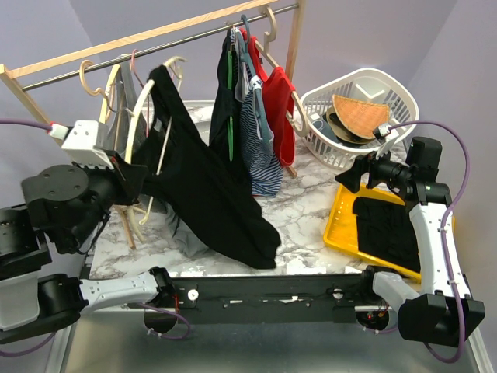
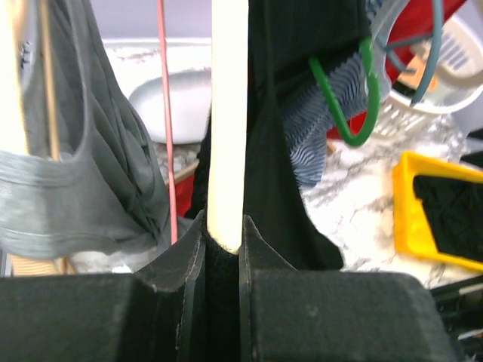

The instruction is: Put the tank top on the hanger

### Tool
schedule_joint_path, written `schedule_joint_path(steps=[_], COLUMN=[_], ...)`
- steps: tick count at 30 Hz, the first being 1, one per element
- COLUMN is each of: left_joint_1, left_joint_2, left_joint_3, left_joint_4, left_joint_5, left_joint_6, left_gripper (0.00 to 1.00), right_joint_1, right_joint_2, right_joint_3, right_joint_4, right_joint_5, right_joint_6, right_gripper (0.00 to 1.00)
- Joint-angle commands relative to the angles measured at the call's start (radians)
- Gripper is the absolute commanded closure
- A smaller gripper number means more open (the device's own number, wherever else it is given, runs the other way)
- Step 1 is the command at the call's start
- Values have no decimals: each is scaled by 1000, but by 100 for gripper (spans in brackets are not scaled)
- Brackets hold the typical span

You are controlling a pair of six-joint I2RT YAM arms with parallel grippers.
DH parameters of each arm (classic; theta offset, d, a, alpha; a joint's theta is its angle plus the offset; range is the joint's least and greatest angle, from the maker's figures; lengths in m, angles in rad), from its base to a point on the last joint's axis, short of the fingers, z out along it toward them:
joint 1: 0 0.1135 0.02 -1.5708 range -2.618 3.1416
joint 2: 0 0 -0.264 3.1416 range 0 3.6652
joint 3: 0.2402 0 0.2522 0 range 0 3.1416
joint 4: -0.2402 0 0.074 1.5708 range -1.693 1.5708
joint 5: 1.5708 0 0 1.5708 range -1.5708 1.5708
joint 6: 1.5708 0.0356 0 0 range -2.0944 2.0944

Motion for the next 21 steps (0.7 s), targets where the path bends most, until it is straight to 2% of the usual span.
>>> schedule_joint_path(steps=[1, 4, 14, 21], left_joint_1=[6, 6, 7, 61], left_joint_2=[54, 88, 145, 229], left_joint_3=[138, 162, -90, -96], left_joint_4=[-124, -87, 163, 294], left_joint_5=[-114, -117, -98, -75], left_joint_6=[50, 82, 136, 206], left_gripper=[100, 100, 100, 100], right_joint_1=[-8, -9, -8, -8], right_joint_2=[-3, -1, -11, -21], right_joint_3=[-4, -4, -5, -4], right_joint_4=[16, 14, 13, 11], right_joint_5=[14, 13, 10, 5], right_joint_6=[10, 10, 10, 9], right_gripper=[0, 0, 0, 0])
